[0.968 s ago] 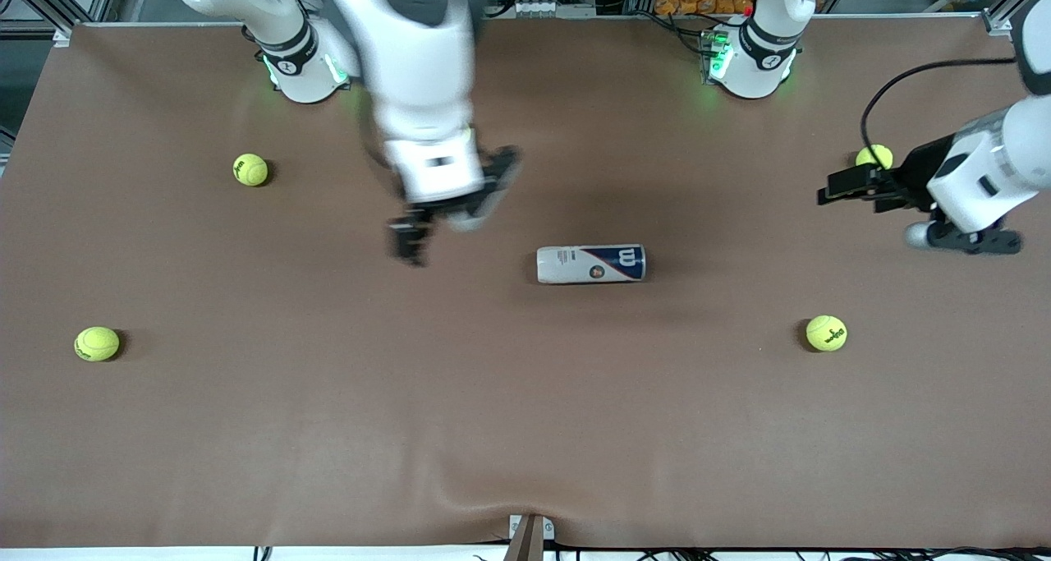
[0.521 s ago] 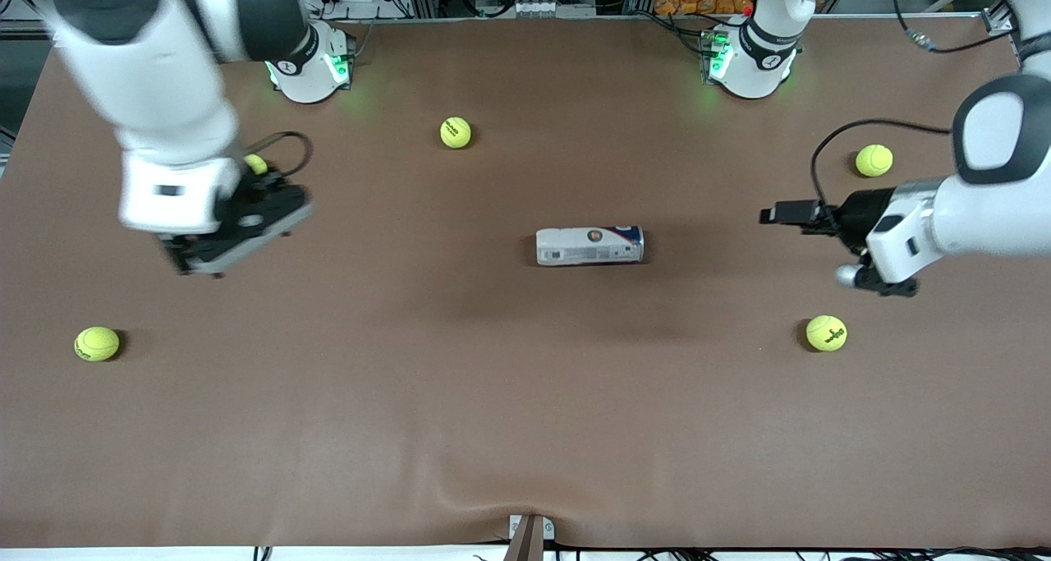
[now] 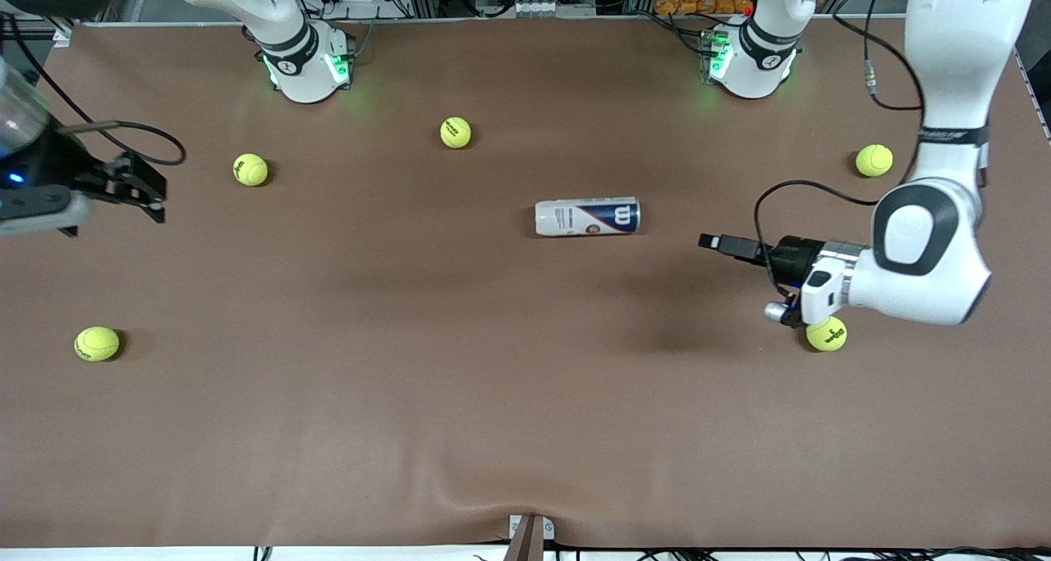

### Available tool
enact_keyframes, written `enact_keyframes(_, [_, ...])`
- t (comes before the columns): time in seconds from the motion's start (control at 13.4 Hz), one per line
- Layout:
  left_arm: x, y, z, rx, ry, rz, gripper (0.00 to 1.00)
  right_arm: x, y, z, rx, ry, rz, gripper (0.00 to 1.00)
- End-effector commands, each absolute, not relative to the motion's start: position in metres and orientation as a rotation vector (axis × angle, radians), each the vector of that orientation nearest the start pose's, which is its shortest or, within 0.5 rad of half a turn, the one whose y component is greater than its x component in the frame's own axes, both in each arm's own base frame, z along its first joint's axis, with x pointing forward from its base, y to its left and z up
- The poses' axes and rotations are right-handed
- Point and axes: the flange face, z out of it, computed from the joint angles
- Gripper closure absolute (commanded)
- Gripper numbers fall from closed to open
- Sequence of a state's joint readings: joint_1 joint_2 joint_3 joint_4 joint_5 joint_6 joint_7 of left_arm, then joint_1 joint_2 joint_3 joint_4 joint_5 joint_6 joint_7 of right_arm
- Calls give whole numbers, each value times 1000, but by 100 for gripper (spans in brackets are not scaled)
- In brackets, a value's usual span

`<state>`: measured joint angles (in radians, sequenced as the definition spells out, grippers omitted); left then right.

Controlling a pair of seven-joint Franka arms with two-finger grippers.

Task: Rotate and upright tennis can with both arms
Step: 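Move the left gripper to the can's bottom end and grasp it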

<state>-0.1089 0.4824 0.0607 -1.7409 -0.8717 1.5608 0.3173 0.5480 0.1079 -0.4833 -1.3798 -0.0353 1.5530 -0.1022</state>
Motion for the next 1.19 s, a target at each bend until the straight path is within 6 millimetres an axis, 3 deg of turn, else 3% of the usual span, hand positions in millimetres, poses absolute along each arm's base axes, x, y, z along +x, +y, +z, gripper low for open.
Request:
enact_keyframes(0.0, [582, -121, 276, 2174, -10, -553, 0, 571, 14, 658, -3167, -107, -70, 0])
enact_keyframes(0.37, [578, -124, 269, 2185, 59, -487, 0, 561, -29, 657, -3107, -25, -62, 0])
enact_keyframes(0.74, [538, -126, 258, 2200, 198, -365, 0, 554, -63, 649, -3100, 26, -63, 0])
enact_keyframes(0.89, [522, -126, 237, 2122, 206, -323, 0, 543, -64, 649, -3103, 0, -114, 0])
enact_keyframes(1.12, [512, -121, 215, 2110, 249, -274, 0, 530, -53, 656, -3115, -38, -133, 0])
